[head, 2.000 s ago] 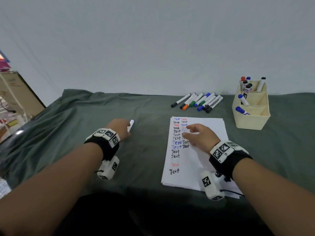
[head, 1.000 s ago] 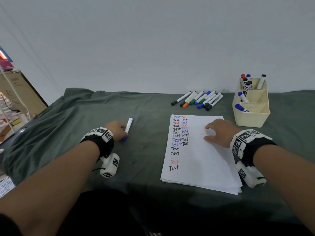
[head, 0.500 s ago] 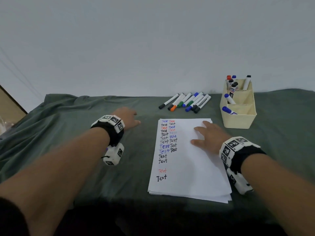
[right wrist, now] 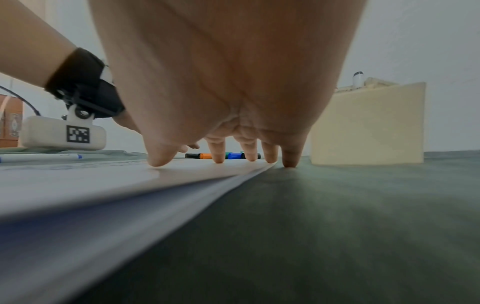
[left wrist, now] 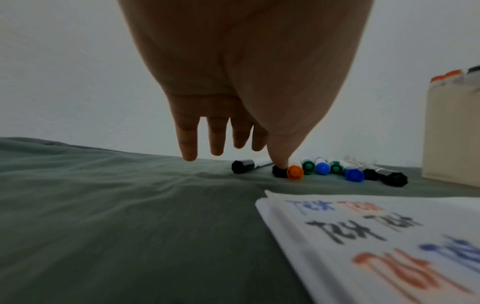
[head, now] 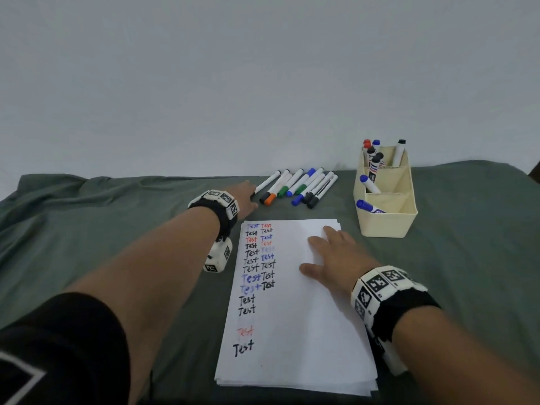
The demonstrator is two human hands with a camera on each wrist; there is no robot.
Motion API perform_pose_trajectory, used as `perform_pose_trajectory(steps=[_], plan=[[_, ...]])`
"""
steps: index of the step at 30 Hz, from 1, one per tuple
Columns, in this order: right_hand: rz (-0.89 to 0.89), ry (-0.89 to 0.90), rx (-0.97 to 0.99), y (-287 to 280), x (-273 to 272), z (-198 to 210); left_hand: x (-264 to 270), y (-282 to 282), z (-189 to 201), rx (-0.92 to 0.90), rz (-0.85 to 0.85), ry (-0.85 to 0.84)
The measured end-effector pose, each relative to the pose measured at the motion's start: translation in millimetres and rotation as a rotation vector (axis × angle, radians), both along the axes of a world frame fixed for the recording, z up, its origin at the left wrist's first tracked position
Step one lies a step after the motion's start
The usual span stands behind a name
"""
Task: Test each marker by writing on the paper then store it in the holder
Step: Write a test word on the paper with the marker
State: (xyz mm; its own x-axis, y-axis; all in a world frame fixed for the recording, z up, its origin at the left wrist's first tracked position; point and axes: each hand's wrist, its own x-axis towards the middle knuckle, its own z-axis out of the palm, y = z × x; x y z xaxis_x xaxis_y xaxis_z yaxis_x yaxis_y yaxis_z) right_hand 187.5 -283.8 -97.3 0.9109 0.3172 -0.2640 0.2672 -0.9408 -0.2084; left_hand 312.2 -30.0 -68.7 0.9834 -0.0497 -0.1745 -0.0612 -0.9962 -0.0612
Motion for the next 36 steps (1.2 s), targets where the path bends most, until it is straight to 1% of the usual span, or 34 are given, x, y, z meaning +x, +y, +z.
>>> perform_pose_trajectory(steps=[3,6,8,10,15,18,20,22,23,25,27,29,30,33,34,36], plan=[[0.006,0.003,0.013,-1,2,-2,9,0,-7,0.013,0.011,0.001],[0.006,0.021,0.027,-2,4,-4,18,3,-7,0.020,-0.006,-0.081],[0.003,0.018,0.027,-2,5,-4,20,3,-7,0.010,0.019,-0.098],[0.004,0.016,0.028,-2,5,-3,18,3,-8,-0.009,0.047,-0.117],[0.004,-0.012,0.037,-2,4,-1,-1,11,-6,-0.012,0.047,-0.110],[0.025,-0.036,0.063,-1,5,3,-26,19,0,-0.103,0.054,-0.192],[0.044,-0.088,0.107,-1,4,6,-45,24,1,-0.219,0.045,-0.280],[0.066,-0.178,0.135,-2,1,9,-65,24,0,-0.350,0.012,-0.308],[0.081,-0.232,0.134,-1,0,10,-74,21,0,-0.384,-0.031,-0.302],[0.101,-0.324,0.108,-1,-2,11,-92,13,1,-0.398,-0.161,-0.289],[0.111,-0.368,0.077,0,-3,13,-109,-1,4,-0.391,-0.290,-0.280],[0.132,-0.358,0.042,0,-3,16,-123,-17,6,-0.381,-0.379,-0.272],[0.149,-0.341,0.039,0,-2,17,-129,-24,7,-0.390,-0.382,-0.265],[0.146,-0.238,0.119,1,-3,21,-140,-41,7,-0.407,-0.315,-0.237],[0.139,-0.224,0.127,1,-3,22,-143,-46,6,-0.372,-0.313,-0.221],[0.129,-0.219,0.121,1,-4,23,-147,-55,7,-0.226,-0.341,-0.173]])
